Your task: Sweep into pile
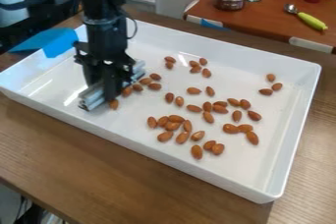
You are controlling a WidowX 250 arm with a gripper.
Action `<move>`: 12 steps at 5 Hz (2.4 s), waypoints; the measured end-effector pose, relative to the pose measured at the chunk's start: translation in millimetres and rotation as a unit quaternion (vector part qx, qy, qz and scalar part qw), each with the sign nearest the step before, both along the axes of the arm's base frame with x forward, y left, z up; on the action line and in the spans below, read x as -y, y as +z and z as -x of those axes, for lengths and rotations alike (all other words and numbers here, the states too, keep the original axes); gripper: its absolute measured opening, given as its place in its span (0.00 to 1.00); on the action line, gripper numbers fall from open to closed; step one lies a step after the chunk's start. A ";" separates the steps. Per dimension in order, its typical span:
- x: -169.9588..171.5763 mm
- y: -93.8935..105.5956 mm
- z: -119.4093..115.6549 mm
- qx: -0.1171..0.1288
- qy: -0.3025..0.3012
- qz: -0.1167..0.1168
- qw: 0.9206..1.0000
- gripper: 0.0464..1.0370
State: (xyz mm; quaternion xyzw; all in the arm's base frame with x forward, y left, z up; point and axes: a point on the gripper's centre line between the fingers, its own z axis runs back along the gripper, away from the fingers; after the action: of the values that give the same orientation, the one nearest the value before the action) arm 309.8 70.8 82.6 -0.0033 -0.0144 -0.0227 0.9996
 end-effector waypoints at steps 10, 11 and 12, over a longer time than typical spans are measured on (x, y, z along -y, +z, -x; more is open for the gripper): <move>137.6 50.5 49.0 0.021 -0.081 0.112 0.990 0.34; 90.1 69.1 35.9 0.049 -0.055 0.121 0.990 0.34; 42.1 77.4 25.1 0.060 -0.034 0.120 0.990 0.34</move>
State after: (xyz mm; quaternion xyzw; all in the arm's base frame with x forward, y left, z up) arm 284.7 28.8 160.0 -0.1222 -0.0770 -0.0548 0.9880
